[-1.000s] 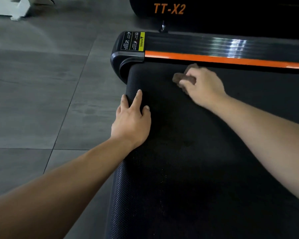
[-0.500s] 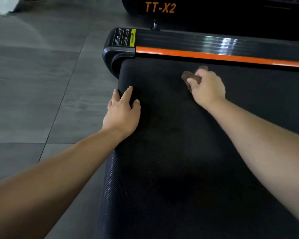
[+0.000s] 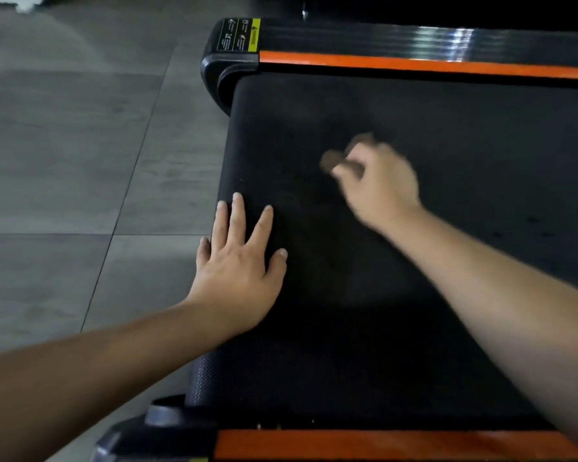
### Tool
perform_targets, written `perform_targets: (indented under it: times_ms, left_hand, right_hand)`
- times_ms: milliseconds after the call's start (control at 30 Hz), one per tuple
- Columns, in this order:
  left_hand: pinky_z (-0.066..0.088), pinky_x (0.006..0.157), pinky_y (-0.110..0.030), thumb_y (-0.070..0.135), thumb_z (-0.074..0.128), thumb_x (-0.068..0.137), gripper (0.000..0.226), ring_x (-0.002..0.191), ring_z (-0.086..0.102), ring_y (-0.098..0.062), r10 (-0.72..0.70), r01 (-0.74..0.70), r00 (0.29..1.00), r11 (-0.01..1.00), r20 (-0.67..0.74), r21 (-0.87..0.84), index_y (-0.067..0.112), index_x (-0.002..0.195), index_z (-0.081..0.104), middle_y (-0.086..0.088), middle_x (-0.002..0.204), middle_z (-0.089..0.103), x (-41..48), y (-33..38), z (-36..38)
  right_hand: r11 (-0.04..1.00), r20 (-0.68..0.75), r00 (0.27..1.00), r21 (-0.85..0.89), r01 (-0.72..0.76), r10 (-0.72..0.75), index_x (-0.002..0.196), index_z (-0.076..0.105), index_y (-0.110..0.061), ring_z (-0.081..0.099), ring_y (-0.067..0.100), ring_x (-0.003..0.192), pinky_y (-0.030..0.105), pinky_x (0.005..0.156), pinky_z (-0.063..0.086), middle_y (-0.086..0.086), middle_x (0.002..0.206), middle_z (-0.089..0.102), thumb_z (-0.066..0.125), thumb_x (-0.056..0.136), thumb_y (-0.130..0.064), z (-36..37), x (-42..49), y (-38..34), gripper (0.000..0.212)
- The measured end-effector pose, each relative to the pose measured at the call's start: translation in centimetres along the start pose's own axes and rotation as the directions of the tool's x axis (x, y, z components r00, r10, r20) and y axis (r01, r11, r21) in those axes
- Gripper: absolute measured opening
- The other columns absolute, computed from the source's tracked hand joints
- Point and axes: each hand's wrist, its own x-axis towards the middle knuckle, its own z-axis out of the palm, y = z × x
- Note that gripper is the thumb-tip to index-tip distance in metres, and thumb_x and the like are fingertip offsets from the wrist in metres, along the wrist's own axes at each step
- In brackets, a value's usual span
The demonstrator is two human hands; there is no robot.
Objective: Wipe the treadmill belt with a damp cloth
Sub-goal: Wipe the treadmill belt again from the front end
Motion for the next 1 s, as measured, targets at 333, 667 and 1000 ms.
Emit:
perform_targets:
  times_ms: [333,667,1000]
  left_hand:
    - [0.011,0.125,-0.047,0.05,0.029,0.106,0.062,0.157,-0.019,-0.013,-0.047,0.051,0.989,0.998,-0.138,0.025,0.038,0.164,0.011,0.005,0.173,-0.012,-2.3,0.9,1.3]
    - [0.016,0.125,-0.049,0.043,0.03,0.109,0.057,0.158,-0.014,-0.013,-0.051,0.058,0.983,0.998,-0.175,0.035,0.036,0.164,0.016,0.005,0.173,-0.007,-2.3,1.1,1.5]
    - [0.013,0.126,-0.048,0.038,0.032,0.11,0.054,0.157,-0.015,-0.009,-0.017,0.002,0.989,0.995,-0.15,-0.101,0.035,0.162,0.022,0.008,0.173,-0.006,-2.9,0.0,1.0]
  right_hand:
    - [0.996,-0.078,0.995,-0.055,-0.073,0.068,0.106,0.064,-0.018,0.062,0.037,0.093,0.044,0.081,0.046,0.011,0.103,0.063,0.054,0.096,-0.041,-1.3,-2.3,3.0,0.027]
    - [0.994,0.02,0.994,-0.008,0.11,-0.11,0.112,0.065,-0.018,0.061,0.032,0.091,0.043,0.083,0.042,0.006,0.1,0.063,0.052,0.098,-0.044,-1.9,-5.6,3.9,0.032]
    - [0.914,0.095,0.916,0.155,0.374,-0.391,0.09,0.072,-0.02,0.06,0.03,0.073,0.043,0.069,0.048,0.005,0.082,0.061,0.055,0.089,-0.05,-2.6,-12.4,1.1,0.034]
